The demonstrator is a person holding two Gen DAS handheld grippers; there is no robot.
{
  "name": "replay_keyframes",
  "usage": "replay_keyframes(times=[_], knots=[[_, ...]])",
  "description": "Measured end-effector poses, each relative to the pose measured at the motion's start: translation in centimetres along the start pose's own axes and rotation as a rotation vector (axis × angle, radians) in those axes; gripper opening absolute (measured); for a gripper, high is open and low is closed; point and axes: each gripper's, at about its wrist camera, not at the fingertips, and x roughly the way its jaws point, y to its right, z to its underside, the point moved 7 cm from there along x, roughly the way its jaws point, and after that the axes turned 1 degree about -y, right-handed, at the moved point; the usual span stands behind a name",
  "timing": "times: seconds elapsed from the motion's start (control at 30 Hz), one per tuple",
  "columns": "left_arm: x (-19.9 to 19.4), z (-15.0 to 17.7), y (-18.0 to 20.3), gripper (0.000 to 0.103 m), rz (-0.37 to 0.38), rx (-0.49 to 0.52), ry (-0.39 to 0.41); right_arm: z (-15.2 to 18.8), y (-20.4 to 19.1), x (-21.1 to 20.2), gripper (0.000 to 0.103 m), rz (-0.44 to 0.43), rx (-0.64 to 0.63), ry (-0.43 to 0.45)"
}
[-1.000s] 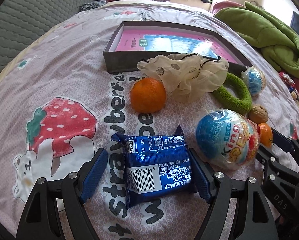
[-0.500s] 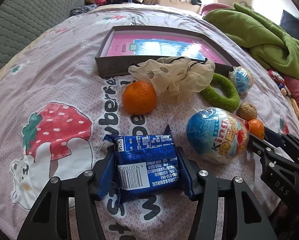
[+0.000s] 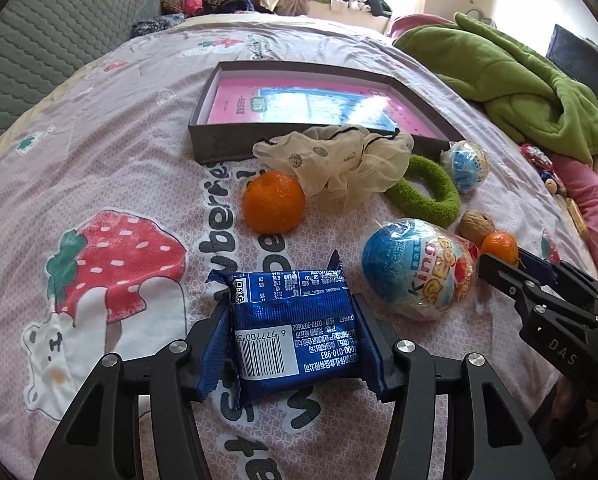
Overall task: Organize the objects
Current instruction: 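Lift the snack packet with the left gripper while the right gripper carries the orange toward the tray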
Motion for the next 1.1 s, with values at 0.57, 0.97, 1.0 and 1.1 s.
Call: replay_keyframes(times=[0.57,0.97,1.0,1.1], knots=[[-2.1,-1.1,0.2,0.058,-0.018,0.025,0.083,-1.4,-0.4,-1.4,0.04,-0.009,-0.015,0.05],[-3.0,-3.3,1.7,0.058,-0.024,0.07,0.136,-4.6,0.1,-2.3,0.04,0.012,-0.062,0.09],[-3.0,-3.7,1.8,0.058,-0.025,0.073,0.136,-5.0,0.1,-2.3,0.04,0.014,-0.067,0.094],[-3.0,-4.8,1.9,0.058,-0.037,0.083,0.148,-5.5,-0.1,-2.0,0.04,0.016,-0.074,0.098]])
